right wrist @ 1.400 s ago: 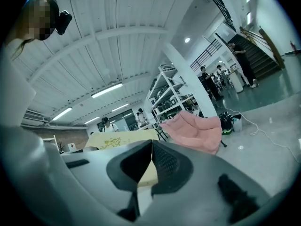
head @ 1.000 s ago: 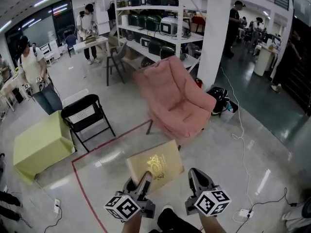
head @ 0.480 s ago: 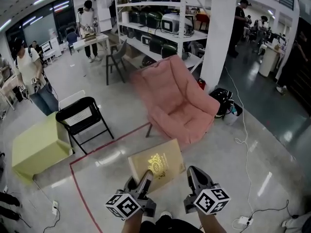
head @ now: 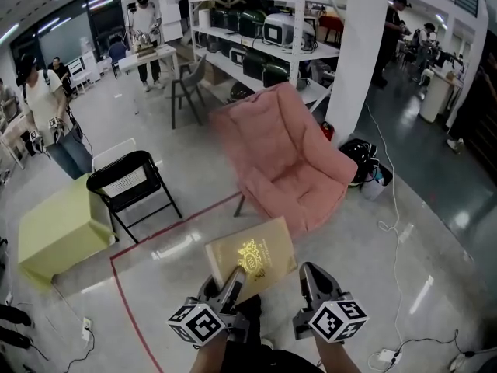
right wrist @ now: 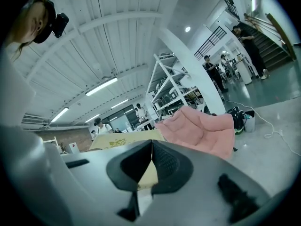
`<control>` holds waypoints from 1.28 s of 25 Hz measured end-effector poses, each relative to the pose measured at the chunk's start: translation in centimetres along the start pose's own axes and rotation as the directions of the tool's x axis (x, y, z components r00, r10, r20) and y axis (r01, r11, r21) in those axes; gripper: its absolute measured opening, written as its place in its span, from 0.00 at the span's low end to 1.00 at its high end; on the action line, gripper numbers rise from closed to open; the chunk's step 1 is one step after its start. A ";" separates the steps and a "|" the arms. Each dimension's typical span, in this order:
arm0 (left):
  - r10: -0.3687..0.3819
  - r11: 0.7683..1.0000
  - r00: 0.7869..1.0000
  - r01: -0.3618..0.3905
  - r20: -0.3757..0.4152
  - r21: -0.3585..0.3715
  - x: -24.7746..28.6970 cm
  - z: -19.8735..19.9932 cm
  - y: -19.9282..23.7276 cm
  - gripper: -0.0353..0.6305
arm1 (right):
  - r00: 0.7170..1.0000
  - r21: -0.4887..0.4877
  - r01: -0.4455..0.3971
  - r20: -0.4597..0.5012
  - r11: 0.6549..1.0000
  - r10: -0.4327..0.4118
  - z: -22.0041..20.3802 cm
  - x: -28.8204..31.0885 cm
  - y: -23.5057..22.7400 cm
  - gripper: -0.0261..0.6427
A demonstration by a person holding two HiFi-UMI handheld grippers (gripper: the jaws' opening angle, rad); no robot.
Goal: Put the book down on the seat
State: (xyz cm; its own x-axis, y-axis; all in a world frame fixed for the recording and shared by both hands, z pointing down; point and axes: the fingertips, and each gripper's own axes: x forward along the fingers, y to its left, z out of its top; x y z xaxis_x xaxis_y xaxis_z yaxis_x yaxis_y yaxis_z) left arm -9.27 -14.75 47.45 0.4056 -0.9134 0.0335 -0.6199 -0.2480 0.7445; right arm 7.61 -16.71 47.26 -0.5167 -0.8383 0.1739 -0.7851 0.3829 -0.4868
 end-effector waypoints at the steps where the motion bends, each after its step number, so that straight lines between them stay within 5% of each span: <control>1: -0.003 1.000 1.000 0.003 -0.006 0.001 0.7 0.1 0.2 0.40 | 1.000 0.002 0.006 0.004 1.000 -0.006 0.2 0.5 -0.4 0.06; 32: -0.151 0.988 0.977 0.152 -0.149 -0.003 33.2 12.9 8.3 0.40 | 0.985 0.019 0.165 0.049 0.986 -0.166 12.3 28.2 -11.1 0.06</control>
State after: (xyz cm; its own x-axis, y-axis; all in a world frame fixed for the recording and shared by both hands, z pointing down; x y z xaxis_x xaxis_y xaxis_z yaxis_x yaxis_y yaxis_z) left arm -9.64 -51.27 46.17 0.5897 -0.8074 0.0196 -0.5487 -0.3827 0.7433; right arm 5.99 -49.39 47.04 -0.3616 -0.9084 0.2098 -0.8533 0.2318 -0.4670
